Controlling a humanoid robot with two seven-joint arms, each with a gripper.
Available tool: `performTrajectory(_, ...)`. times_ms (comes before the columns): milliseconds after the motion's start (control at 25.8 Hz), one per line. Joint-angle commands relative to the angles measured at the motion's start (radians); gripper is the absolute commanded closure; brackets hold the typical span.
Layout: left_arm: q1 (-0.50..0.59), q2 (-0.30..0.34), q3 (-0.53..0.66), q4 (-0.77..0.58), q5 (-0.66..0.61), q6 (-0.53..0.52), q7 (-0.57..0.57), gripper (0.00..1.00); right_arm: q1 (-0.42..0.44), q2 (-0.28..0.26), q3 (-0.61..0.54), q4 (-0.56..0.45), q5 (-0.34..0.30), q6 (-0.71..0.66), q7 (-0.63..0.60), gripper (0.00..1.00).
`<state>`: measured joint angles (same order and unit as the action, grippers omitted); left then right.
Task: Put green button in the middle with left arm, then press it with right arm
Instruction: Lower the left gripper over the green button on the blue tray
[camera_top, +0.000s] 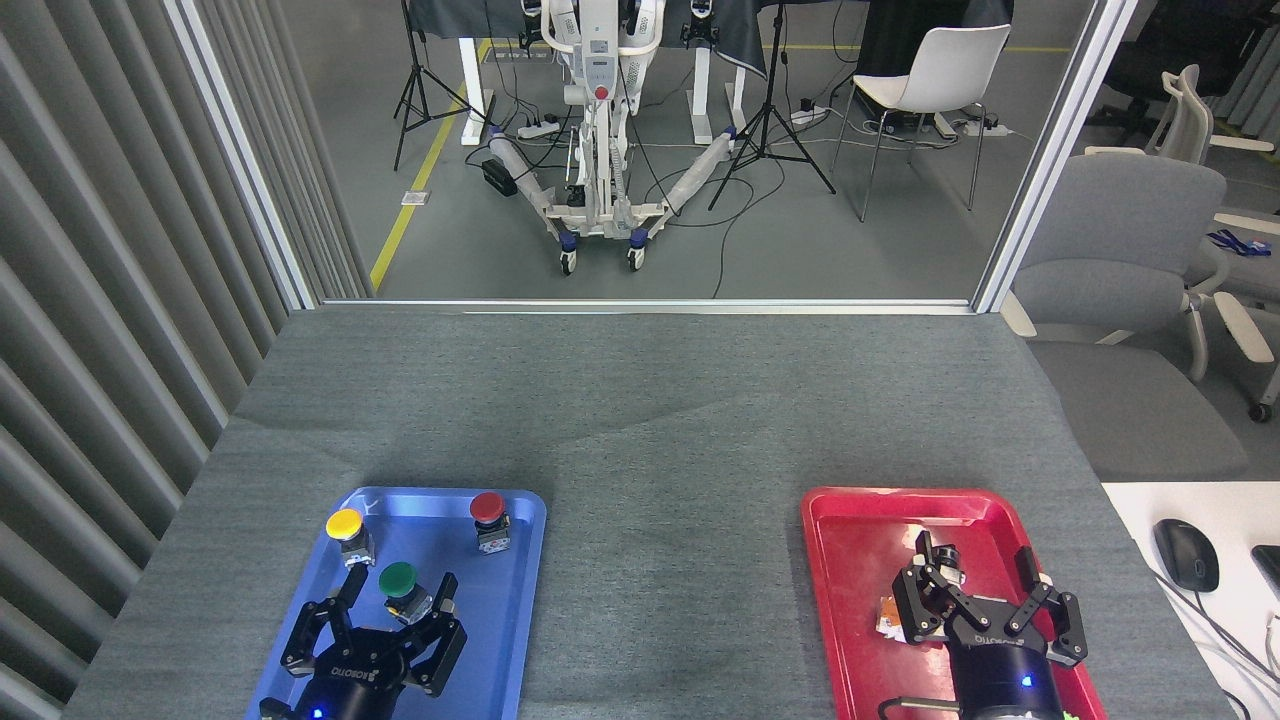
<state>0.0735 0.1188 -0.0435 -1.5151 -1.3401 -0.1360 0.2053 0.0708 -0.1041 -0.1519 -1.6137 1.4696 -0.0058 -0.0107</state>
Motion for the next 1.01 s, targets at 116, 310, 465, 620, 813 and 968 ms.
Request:
performTrajectory(116,-0.011,0.009,0.062,0.027,-0.011,-0.03,-0.009,0.0,0.001,0.0,0.0,0.0,0.0,0.0,0.0,0.0)
performTrajectory(310,-0.003,0.01,0.065,0.023,-0.001,-0.057,0.0,0.0,0.001,0.001,0.002,0.0,0.0,0.0,0.0,0.0)
performTrajectory(465,-0.008,0.018,0.065,0.024,0.001,-0.065,0.002,0.0,0.0,0.001,0.002,0.0,0.0,0.0,0.0,0.0)
performTrajectory(620,-0.009,0.025,0.074,0.023,0.006,-0.083,0.014,0.0,0.001,0.001,0.002,0.0,0.0,0.0,0.0,0.0)
performTrajectory(813,-0.001,0.025,0.08,0.018,0.006,-0.074,0.101,0.0,0.001,0.001,0.002,0.0,0.0,0.0,0.0,0.0)
performTrajectory(968,-0.008,0.035,0.08,0.019,0.007,-0.085,0.095,0.0,0.0,0.0,0.0,0.0,0.0,0.0,0.0,0.0)
